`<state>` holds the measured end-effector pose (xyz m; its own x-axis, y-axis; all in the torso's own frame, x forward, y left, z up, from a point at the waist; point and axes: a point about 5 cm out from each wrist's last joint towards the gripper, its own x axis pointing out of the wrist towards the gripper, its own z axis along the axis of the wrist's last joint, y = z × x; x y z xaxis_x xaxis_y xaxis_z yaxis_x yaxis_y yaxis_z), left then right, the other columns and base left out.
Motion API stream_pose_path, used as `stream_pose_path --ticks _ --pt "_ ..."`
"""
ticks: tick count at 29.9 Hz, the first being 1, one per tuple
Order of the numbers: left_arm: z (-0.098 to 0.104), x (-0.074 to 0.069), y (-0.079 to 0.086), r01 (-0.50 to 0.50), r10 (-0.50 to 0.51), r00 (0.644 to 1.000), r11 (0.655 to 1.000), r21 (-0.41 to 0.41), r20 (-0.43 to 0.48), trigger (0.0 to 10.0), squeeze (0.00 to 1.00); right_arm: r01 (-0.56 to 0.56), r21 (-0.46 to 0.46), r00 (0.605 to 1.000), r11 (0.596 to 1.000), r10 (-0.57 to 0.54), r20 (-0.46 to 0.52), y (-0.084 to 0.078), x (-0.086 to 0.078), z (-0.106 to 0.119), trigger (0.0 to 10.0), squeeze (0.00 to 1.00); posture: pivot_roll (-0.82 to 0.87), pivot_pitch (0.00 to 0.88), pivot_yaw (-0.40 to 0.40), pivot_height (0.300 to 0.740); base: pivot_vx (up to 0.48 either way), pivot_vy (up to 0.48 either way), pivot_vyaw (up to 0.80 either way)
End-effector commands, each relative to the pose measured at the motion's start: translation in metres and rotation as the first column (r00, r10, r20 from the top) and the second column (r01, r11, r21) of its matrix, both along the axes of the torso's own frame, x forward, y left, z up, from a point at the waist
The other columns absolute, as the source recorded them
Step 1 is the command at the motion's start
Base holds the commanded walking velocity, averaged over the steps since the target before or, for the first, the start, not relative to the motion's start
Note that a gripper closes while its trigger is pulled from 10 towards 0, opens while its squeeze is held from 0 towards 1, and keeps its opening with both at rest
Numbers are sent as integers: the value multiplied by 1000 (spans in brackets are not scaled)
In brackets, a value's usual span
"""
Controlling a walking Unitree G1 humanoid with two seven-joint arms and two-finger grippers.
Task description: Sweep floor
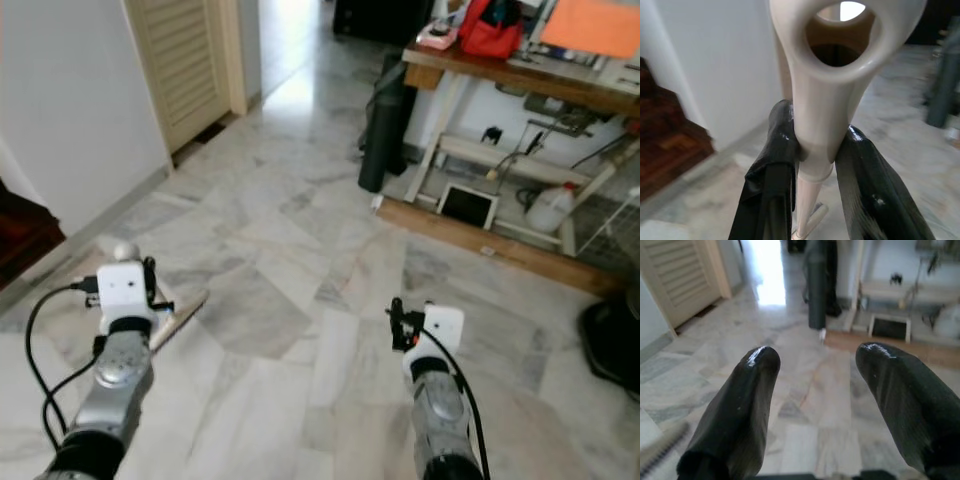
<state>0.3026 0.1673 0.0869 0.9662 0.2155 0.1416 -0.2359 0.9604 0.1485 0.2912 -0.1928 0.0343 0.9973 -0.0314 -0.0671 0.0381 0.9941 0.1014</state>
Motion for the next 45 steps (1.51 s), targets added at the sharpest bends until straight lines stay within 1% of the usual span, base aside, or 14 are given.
stream_pose_path --ticks 1,4,7,8,10,13,16,19,23,27,31,34,37,45 --pt "6 -4 -15 36 -38 998 999 27 57 10000 0 -34 -28 999 999 35 33 -1 -1 5 10000 0 30 0 -167 740 0 0 0" --pt "7 -3 -16 43 -45 997 998 40 58 10000 0 -45 -38 998 998 46 41 -2 1 8 10000 0 56 0 -167 740 0 0 0" --pt "15 0 -13 26 -30 997 999 48 72 10000 0 -32 9 997 999 31 64 -2 6 14 10000 0 85 0 -141 740 0 0 0" --pt "25 3 -8 20 -26 994 998 52 107 10000 0 -30 42 997 999 27 68 1 10 16 10000 0 103 0 -129 740 0 0 0" --pt "36 7 0 10 -22 991 996 89 135 10000 0 -42 63 998 997 39 54 11 13 14 10000 0 105 0 -129 740 0 0 0" --pt "43 8 14 -30 13 987 994 106 161 10000 0 -72 77 996 994 68 53 26 14 14 10000 0 106 0 -124 740 0 0 0" --pt "43 6 25 -63 45 986 991 114 159 10000 0 -105 77 994 991 102 46 40 12 11 10000 0 99 0 -95 740 0 0 0" --pt "37 4 26 -45 31 992 993 109 124 10000 0 -123 57 992 991 121 42 46 8 7 10000 0 90 0 -58 740 0 0 0" --pt "31 5 19 11 -24 995 991 131 93 10000 0 -85 75 996 994 82 32 43 3 2 10000 0 62 0 -23 740 0 0 0" --pt "27 7 15 45 -55 996 989 138 69 10000 0 -97 40 995 994 96 39 44 -1 1 10000 0 18 0 -1 740 0 0 0" --pt "21 9 3 89 -95 994 988 124 47 10000 0 -104 26 993 994 102 52 42 -4 3 10000 0 4 0 -7 740 0 0 0" --pt "21 9 -1 90 -97 994 989 115 51 10000 0 -119 13 991 993 118 62 42 -2 6 10000 0 3 0 -17 740 0 0 0" --pt "21 10 3 43 -48 997 996 72 60 10000 0 -109 1 991 994 108 77 37 6 13 10000 0 1 0 -53 740 0 0 0" --pt "20 8 9 -11 8 998 999 41 69 10000 0 -89 -8 993 996 90 82 26 17 24 10000 0 18 0 -99 740 0 0 -285"
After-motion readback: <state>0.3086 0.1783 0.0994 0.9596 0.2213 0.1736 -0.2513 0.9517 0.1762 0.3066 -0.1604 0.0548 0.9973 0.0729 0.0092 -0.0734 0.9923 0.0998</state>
